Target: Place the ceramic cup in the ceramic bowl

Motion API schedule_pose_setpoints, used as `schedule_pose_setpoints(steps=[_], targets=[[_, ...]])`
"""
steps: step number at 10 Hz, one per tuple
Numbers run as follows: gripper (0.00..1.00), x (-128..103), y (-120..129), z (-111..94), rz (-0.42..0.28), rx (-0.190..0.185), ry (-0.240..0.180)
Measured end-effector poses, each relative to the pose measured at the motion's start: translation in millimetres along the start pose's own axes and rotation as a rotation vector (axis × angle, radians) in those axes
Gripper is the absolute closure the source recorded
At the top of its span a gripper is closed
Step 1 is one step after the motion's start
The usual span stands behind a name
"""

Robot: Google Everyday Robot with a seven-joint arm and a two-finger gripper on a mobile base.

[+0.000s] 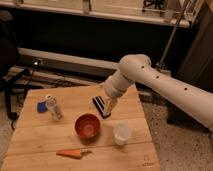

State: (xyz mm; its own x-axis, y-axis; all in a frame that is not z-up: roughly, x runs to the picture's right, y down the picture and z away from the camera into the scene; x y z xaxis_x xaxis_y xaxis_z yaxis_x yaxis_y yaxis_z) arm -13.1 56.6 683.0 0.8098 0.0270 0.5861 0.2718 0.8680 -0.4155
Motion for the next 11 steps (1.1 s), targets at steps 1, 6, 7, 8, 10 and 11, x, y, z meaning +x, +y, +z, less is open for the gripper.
schedule_pose_setpoints(steps=[1, 6, 7, 8, 10, 11], targets=[[0.2, 8.9, 8.1, -1.2, 0.003, 0.026, -0.002], [0.2, 57.2, 60.8, 1.5, 0.059, 0.066, 0.035], [0.2, 64.4, 69.5, 4.9, 0.068, 0.064, 0.046], [0.2, 71.9, 76.8, 9.7, 0.076, 0.062, 0.057], [0.2, 84.4, 85.0, 18.2, 0.087, 0.06, 0.076], [0.2, 90.7, 88.5, 22.8, 0.093, 0.059, 0.086]])
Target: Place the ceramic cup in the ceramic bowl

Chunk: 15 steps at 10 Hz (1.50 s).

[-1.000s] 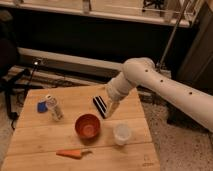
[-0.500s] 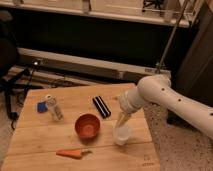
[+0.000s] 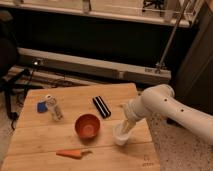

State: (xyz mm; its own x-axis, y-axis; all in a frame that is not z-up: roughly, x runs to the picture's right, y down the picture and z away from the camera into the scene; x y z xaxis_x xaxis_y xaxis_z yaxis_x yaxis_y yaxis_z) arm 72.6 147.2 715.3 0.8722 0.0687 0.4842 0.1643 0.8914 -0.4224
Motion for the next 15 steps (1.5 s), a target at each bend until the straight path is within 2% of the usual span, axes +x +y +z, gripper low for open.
schedule_pose_setpoints(steps=[3, 6, 10, 11, 12, 15], targets=[[0.2, 15.5, 6.2, 15.8, 0.031, 0.0, 0.007], [0.2, 21.1, 1.7, 34.0, 0.051, -0.004, -0.011], [0.21, 24.0, -3.5, 53.2, 0.059, -0.036, -0.03], [0.27, 25.3, -1.7, 58.6, 0.06, -0.056, -0.03], [0.38, 25.4, -1.5, 62.6, 0.06, -0.071, -0.029], [0.65, 24.3, -6.4, 63.8, 0.054, -0.094, -0.025]])
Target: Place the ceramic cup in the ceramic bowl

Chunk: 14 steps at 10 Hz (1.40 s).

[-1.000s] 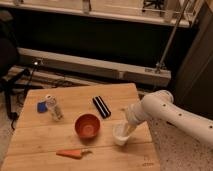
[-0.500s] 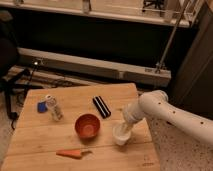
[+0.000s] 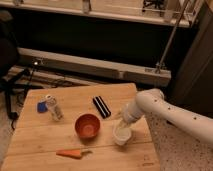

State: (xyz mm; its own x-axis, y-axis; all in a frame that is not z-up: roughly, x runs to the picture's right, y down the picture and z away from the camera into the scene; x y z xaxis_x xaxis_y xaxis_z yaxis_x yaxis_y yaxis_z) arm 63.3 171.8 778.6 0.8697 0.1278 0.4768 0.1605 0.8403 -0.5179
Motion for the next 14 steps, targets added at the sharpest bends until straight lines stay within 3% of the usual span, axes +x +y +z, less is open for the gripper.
schedule_pose_setpoints(steps=[3, 4, 7, 8, 10, 11, 12, 14], targets=[[0.96, -26.7, -14.9, -5.0, -0.068, -0.04, 0.004], [1.0, -43.9, -22.4, -8.6, -0.102, -0.049, -0.008], [1.0, -106.3, -51.7, -29.6, -0.169, -0.048, -0.05], [1.0, -120.1, -62.2, -38.5, -0.17, -0.036, -0.034], [1.0, -136.4, -83.8, -60.1, -0.155, 0.001, 0.049], [1.0, -141.9, -88.5, -65.3, -0.151, 0.008, 0.07], [1.0, -151.1, -93.0, -69.0, -0.148, 0.011, 0.088], [1.0, -163.4, -94.9, -66.0, -0.151, -0.003, 0.084]])
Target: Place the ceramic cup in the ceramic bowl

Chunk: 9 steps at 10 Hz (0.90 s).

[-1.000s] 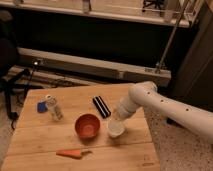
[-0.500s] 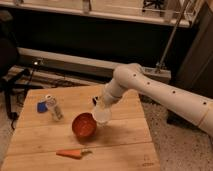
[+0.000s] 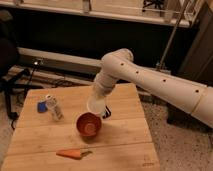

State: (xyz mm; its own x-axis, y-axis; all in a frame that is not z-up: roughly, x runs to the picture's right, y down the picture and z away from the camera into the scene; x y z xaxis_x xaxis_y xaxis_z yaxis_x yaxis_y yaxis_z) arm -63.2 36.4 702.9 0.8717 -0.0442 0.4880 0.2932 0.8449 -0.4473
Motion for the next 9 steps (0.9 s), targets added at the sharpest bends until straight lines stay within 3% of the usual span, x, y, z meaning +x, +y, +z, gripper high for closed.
schedule_pose_setpoints(steps=[1, 4, 6, 9], targets=[[1.0, -8.4, -1.2, 5.2, -0.006, -0.011, -0.025], [1.0, -36.9, -4.0, 31.4, -0.039, -0.045, -0.179], [1.0, -37.1, 2.4, 54.2, -0.039, -0.089, -0.258], [1.0, -24.8, 9.1, 71.6, -0.023, -0.137, -0.311]])
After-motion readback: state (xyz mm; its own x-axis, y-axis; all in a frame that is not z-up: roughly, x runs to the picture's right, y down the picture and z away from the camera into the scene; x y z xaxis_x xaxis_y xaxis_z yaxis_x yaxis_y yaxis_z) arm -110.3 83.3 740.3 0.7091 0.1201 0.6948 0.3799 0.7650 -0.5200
